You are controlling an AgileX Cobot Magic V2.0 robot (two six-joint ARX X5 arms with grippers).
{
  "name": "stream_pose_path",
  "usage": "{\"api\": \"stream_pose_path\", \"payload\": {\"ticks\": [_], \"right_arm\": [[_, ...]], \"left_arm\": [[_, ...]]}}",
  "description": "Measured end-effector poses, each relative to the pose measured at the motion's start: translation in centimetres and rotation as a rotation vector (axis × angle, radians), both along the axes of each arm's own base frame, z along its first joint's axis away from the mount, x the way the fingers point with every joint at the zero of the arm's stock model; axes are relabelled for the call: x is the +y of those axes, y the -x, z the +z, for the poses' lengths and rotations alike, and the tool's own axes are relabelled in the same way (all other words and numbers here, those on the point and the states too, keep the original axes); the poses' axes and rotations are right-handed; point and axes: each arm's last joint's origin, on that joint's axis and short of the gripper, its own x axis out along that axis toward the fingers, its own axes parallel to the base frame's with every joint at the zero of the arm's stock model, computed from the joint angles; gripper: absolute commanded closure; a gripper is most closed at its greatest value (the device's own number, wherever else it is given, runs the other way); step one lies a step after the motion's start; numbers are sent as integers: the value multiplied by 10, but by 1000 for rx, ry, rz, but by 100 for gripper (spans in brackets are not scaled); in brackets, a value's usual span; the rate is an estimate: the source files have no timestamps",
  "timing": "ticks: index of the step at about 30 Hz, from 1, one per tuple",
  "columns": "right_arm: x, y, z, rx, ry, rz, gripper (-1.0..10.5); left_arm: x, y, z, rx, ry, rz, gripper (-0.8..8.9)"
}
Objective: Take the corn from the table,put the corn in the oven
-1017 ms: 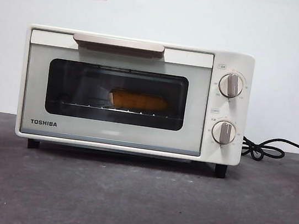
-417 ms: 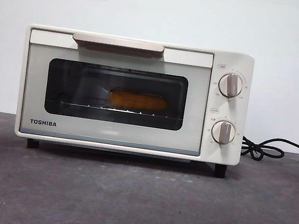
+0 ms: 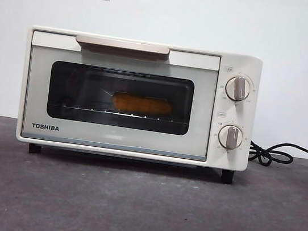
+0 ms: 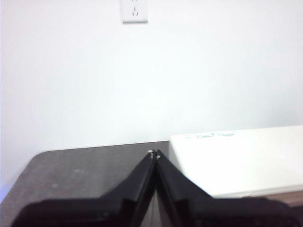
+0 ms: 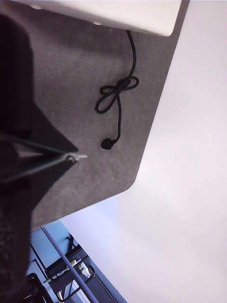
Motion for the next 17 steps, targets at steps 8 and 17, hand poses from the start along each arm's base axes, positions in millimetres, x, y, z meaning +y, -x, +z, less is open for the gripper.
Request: {"api": "stream_pose_path", "payload": {"ticks": [8, 17], "right_arm": [[0, 0, 0, 0, 0, 0, 948], [0, 0, 0, 0, 0, 0, 948]], "left_arm": [[-2, -36, -115, 210, -102, 1, 817], [-1, -36, -212, 313, -117, 11, 817]]}}
